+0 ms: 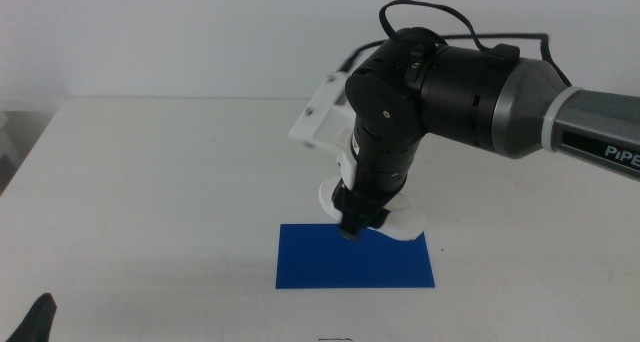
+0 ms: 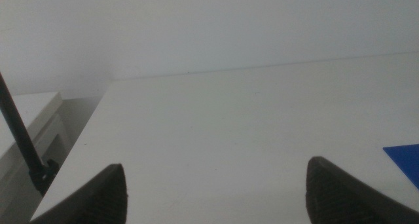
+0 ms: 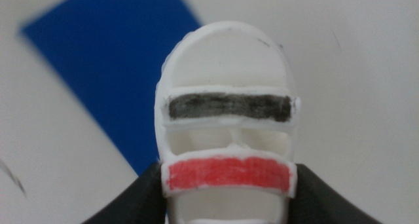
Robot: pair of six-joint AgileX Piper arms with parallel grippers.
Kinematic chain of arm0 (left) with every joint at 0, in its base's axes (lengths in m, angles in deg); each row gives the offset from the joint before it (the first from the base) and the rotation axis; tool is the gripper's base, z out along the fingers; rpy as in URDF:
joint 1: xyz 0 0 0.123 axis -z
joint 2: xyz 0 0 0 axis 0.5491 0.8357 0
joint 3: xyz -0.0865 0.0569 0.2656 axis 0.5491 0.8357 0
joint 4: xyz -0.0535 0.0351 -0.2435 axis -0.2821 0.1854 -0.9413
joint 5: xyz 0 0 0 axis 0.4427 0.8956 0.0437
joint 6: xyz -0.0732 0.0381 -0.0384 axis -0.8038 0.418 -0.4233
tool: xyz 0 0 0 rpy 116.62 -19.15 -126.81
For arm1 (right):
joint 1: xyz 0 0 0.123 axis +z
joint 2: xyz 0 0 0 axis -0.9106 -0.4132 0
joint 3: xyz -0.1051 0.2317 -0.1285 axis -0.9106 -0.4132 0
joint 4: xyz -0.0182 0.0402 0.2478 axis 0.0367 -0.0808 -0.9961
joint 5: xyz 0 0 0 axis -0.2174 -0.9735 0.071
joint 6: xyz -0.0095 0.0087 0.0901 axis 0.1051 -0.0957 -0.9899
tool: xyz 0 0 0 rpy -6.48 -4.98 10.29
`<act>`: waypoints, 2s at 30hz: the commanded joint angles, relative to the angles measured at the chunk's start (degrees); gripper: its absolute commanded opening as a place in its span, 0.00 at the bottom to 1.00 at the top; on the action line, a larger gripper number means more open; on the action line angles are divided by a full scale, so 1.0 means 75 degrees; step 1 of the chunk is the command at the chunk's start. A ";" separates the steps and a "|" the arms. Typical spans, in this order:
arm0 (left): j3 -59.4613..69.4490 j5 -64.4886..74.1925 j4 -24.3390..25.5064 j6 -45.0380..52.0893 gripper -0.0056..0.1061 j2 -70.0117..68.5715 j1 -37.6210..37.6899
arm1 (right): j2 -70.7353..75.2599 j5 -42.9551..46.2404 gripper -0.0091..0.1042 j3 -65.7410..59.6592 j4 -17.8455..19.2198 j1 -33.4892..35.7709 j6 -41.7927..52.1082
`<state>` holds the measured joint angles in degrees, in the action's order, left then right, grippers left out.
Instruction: Use one arm to grab the shoe from the table and place it on the mat.
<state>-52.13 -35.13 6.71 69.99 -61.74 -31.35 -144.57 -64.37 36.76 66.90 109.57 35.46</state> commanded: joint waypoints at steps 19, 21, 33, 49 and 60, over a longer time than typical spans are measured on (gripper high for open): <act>-0.0026 -0.0633 -0.0042 -0.0092 0.89 -0.0144 0.0030 | -0.0318 0.0495 0.07 0.0176 -0.0544 -0.0271 0.4034; -0.0026 -0.0633 -0.0042 -0.0092 0.89 -0.0144 0.0030 | -0.0405 0.0582 0.07 0.0176 -0.0576 -0.0271 0.4093; -0.0026 -0.0633 -0.0042 -0.0092 0.89 -0.0144 0.0030 | -0.0854 0.0936 0.07 0.0176 -0.1013 -0.0271 0.4235; -0.0026 -0.0633 -0.0042 -0.0092 0.89 -0.0144 0.0030 | -0.0915 0.0708 0.78 0.0295 -0.0819 -0.0246 0.3986; -0.0026 -0.0633 -0.0042 -0.0092 0.89 -0.0144 0.0030 | 0.0688 -0.1434 0.79 0.1477 -0.0367 -0.0338 0.2133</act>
<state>-52.13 -35.13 6.71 69.99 -61.74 -31.35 -145.31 -73.02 45.49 62.10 107.80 52.72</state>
